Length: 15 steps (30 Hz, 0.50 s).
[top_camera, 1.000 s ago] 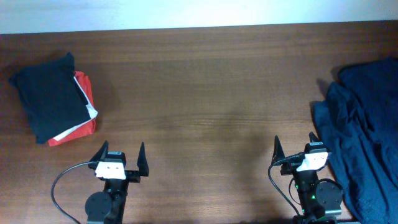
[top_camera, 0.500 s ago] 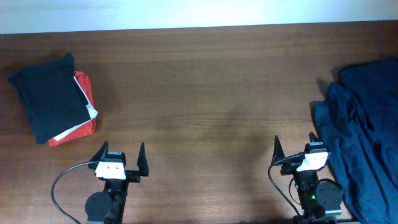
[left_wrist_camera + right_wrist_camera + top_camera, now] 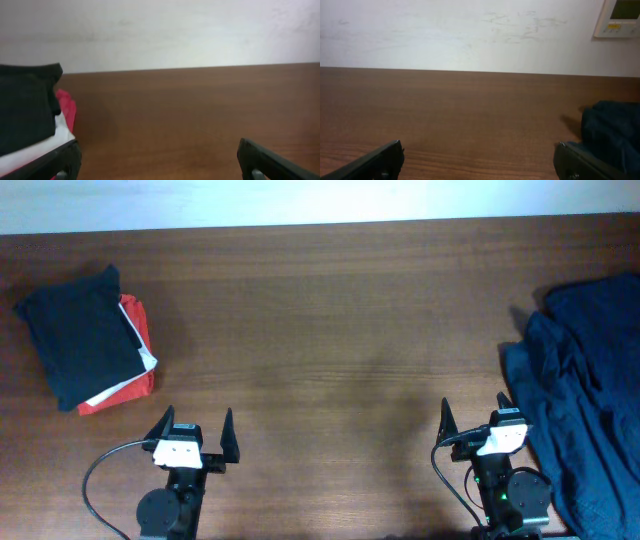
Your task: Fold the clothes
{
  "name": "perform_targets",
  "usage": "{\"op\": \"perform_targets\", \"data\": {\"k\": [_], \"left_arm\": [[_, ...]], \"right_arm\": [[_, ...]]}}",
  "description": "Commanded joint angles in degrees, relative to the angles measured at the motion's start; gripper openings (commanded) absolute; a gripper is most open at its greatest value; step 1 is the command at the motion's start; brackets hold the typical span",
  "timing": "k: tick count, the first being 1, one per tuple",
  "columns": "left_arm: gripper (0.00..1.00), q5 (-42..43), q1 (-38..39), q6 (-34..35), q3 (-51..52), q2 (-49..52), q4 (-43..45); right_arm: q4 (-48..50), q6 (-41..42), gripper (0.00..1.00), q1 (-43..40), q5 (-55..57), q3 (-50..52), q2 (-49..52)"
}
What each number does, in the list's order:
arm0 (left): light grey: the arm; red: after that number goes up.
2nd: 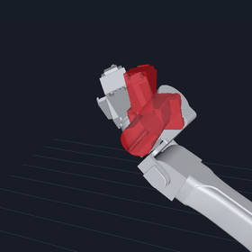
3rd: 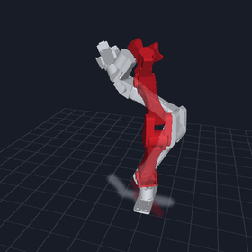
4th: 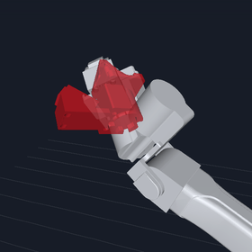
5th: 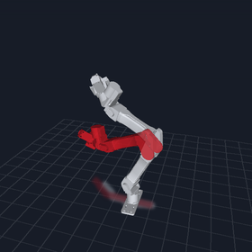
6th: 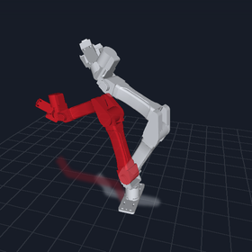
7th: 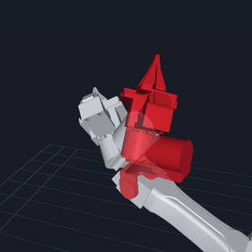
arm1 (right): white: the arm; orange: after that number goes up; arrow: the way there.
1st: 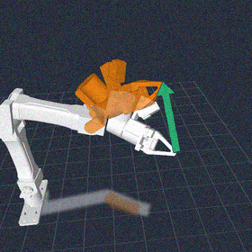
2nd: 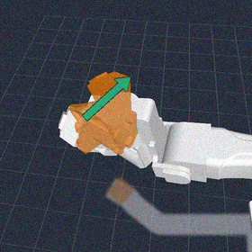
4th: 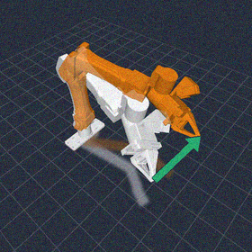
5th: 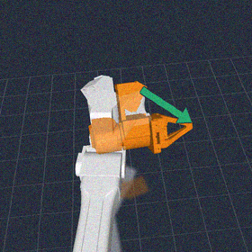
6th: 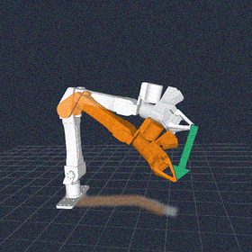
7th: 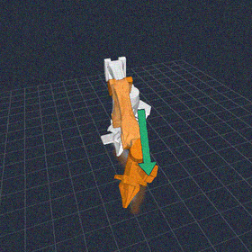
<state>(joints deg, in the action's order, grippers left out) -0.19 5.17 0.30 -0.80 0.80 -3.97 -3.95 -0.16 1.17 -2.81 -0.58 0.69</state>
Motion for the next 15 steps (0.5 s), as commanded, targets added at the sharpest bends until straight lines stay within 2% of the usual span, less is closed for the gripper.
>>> {"op": "perform_targets", "data": {"k": [1,3,8,12,15], "left_arm": [[0.99,4.11,-0.33,0.17,0.11,-0.46,3.54],[0.99,4.09,-0.33,0.17,-0.37,-0.44,0.94],[0.99,4.04,-0.35,3.58,-3.93,2.99,-8.52],[0.99,4.04,-0.35,3.58,-9.79,10.51,-8.98],[0.99,4.11,-0.35,3.56,-13.07,17.59,-9.05]], "right_arm": [[-0.17,0.44,0.99,0.37,-0.33,-0.07,-0.33],[-1.38,0.52,0.99,0.37,-0.35,-1.33,-0.33],[-16.09,1.11,0.99,0.37,-0.35,-10.62,0.15],[-25.73,1.29,0.99,0.35,-0.11,-19.47,5.66],[-28.44,1.29,0.98,0.33,0.09,-24.3,11.93]]}}
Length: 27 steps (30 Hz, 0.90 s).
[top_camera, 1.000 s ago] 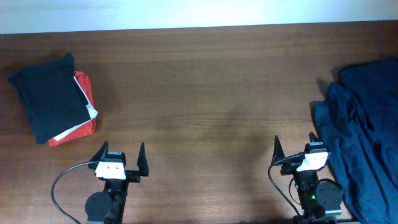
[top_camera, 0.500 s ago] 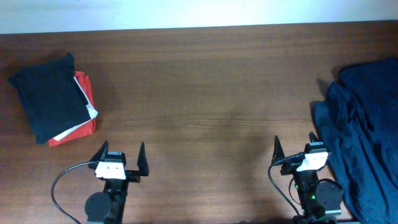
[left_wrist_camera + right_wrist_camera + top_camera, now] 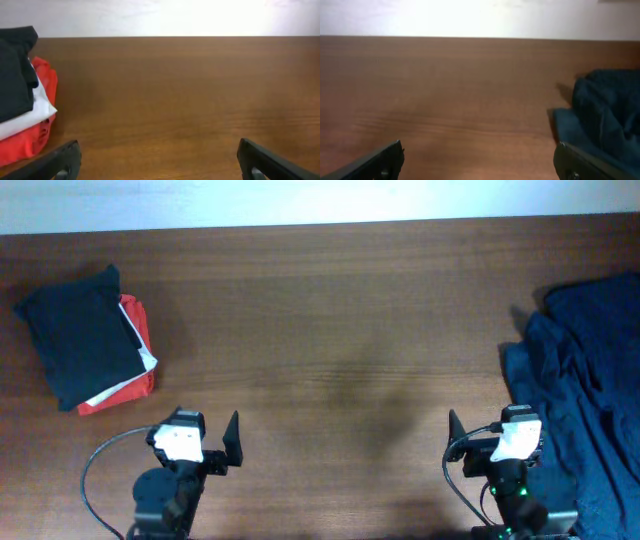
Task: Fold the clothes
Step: 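Reach the right gripper into the navy pile and grasp the shorts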
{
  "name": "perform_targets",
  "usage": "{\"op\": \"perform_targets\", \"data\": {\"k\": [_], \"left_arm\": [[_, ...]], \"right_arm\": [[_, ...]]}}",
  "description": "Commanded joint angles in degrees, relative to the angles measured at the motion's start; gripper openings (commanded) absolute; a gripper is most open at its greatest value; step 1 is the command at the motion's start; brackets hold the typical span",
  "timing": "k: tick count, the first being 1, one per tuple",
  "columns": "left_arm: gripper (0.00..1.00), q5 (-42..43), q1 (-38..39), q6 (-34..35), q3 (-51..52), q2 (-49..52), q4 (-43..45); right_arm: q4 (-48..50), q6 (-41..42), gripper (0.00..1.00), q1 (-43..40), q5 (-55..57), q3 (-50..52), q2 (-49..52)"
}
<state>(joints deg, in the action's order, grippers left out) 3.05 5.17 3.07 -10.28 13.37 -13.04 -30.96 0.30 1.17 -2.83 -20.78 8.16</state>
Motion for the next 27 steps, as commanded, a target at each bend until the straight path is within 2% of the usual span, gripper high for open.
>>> {"op": "perform_targets", "data": {"k": [1,8,11,12,13,15,16,21,24,25,27], "left_arm": [[0.99,1.07,-0.35,0.79,-5.22,8.33,0.02],[0.99,1.73,-0.35,0.74,-21.73,29.81,-10.78],[0.99,1.73,-0.35,0.74,-28.13,38.32,-15.43],[0.99,1.73,-0.35,0.74,-29.62,41.0,-15.78],[0.99,1.73,-0.35,0.74,-30.03,42.01,-15.76],[0.99,1.7,-0.35,0.74,-30.38,43.95,-15.76],[0.99,1.7,-0.35,0.76,-30.38,44.46,-15.72],[0.99,1.7,-0.35,0.76,-30.38,45.18,-15.65],[0.99,1.7,-0.35,0.76,-30.38,45.18,-15.47],[0.99,1.7,-0.35,0.76,-30.38,45.18,-15.47],[0.99,1.7,-0.35,0.76,-30.38,45.18,-15.06]], "right_arm": [[-2.32,0.81,0.99,0.33,0.11,-5.81,6.97],[-9.9,0.74,0.99,0.33,0.09,-19.87,34.47],[-9.94,0.76,0.99,0.33,-3.32,-26.45,47.56],[-8.37,0.79,0.99,0.28,-0.37,-27.41,50.97],[-6.4,0.87,0.99,0.09,3.41,-27.45,53.51],[-1.16,6.75,0.99,-2.75,16.63,-27.45,61.61],[1.38,7.76,0.99,-4.81,19.1,-27.47,65.37],[11.39,7.74,0.96,-12.31,18.99,-27.45,79.91],[13.68,7.76,0.88,-15.52,18.95,-27.45,87.06],[13.68,7.74,0.83,-15.87,18.95,-27.45,88.24],[13.68,7.74,0.79,-16.33,19.02,-27.45,90.07]]}}
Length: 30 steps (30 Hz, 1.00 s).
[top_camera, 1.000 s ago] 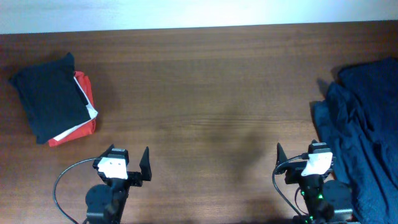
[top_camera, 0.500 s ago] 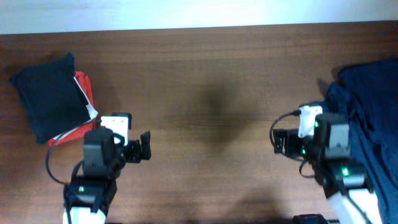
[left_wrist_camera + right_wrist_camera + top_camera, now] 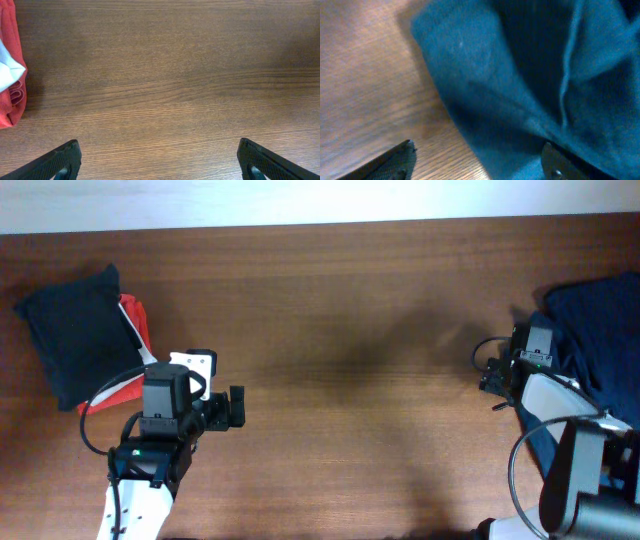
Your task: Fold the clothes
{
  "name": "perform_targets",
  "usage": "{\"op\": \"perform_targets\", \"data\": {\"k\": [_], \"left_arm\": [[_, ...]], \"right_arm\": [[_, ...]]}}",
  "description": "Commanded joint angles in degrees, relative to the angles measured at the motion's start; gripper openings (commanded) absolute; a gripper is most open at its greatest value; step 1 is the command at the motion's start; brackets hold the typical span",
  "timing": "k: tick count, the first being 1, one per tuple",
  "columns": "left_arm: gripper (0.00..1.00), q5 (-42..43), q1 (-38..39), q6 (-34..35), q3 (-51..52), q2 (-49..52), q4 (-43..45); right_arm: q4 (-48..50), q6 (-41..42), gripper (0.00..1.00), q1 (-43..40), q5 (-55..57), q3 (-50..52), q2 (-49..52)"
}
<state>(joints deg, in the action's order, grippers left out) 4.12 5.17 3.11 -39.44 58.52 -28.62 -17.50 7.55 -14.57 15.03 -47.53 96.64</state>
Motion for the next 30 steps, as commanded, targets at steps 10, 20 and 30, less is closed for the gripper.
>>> {"op": "perform_targets", "data": {"k": [10,20,30], "left_arm": [[0.99,0.61,-0.35,0.7,-1.22,0.02,0.74],[0.99,0.61,-0.35,0.7,-1.22,0.02,1.11],[0.99,0.61,-0.35,0.7,-1.22,0.02,1.14]], "right_arm": [[0.09,3.93,0.04,-2.38,3.65,-1.57,1.84],[-29.38,-1.7,0.04,-2.32,-7.34,-41.11,-14.69],[-28.59,-1.73,0.04,0.85,-46.82,-46.69,-16.57]]}}
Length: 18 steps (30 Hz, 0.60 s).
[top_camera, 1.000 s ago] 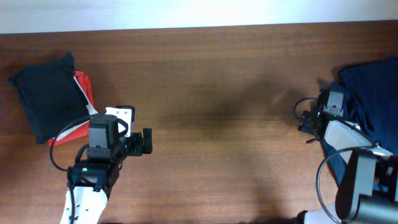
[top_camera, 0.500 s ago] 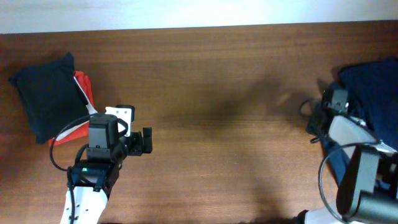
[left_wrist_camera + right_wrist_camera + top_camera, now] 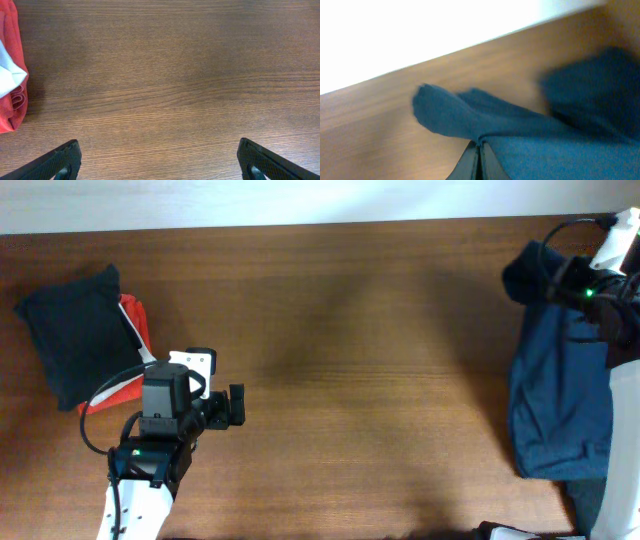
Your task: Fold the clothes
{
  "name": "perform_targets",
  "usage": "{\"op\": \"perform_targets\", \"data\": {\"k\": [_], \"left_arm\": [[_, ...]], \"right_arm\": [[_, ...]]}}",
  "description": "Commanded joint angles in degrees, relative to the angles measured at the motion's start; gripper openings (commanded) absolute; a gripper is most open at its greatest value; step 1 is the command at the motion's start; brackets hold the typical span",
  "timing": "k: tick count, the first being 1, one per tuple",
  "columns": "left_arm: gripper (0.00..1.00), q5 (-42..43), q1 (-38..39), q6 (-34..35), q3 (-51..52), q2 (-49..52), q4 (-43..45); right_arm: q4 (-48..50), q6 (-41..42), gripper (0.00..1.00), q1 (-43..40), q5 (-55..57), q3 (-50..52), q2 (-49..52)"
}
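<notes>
A dark blue garment (image 3: pixel 560 380) lies rumpled at the table's right side, its upper part lifted. My right gripper (image 3: pixel 580 288) is shut on a fold of that blue garment (image 3: pixel 520 145) near the far right corner; in the right wrist view the gripper (image 3: pixel 479 150) pinches the cloth, jaws together. My left gripper (image 3: pixel 232 406) hovers over bare wood at the left, open; its fingertips (image 3: pixel 65 160) show wide apart in the left wrist view with nothing between them.
A folded stack sits at the far left: a black garment (image 3: pixel 75 330) on top of white and red ones (image 3: pixel 135 360). The red edge (image 3: pixel 10 100) shows in the left wrist view. The table's far edge (image 3: pixel 320 222) meets a white wall.
My right gripper was open over the blue garment's left edge; now it is shut on a fold, farther back and to the right, with the cloth lifted. The left arm has not moved.
Both grippers stood open at the table's near edge, facing the wall. Then both tilted downward. Then the left hovered over the wood near the folded stack and the right reached the blue garment. Now the right holds a fold of it.
</notes>
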<state>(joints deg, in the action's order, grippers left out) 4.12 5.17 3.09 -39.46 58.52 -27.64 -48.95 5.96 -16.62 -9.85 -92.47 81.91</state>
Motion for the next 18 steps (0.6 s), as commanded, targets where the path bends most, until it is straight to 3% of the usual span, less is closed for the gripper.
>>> {"op": "perform_targets", "data": {"k": [1,6,8,9,10,16,18], "left_arm": [[0.99,0.61,-0.35,0.72,-1.2,0.02,0.13],[0.99,0.61,-0.35,0.74,-1.2,0.02,0.35],[0.99,0.61,-0.35,0.74,-1.2,0.02,0.61],[0.99,0.63,-0.33,0.76,-1.2,0.02,0.63],[0.99,0.63,-0.33,0.76,-1.2,0.02,0.66],[0.99,1.6,-0.33,0.79,-1.2,0.02,0.9],[0.99,8.24,-0.33,0.79,-1.2,0.04,1.03]], "right_arm": [[3.89,0.37,0.04,5.11,-24.59,-1.73,-1.84],[11.63,0.55,0.04,18.32,-23.37,-1.73,1.68],[15.45,2.25,0.06,23.28,-17.88,-1.73,5.29],[15.63,2.27,0.72,25.29,-11.67,-1.73,7.93],[15.1,2.27,0.99,25.68,-9.2,-1.73,8.94],[-3.52,3.32,0.99,23.63,10.91,-1.73,11.04],[-12.28,3.34,0.99,21.31,14.4,-1.73,11.06]]}}
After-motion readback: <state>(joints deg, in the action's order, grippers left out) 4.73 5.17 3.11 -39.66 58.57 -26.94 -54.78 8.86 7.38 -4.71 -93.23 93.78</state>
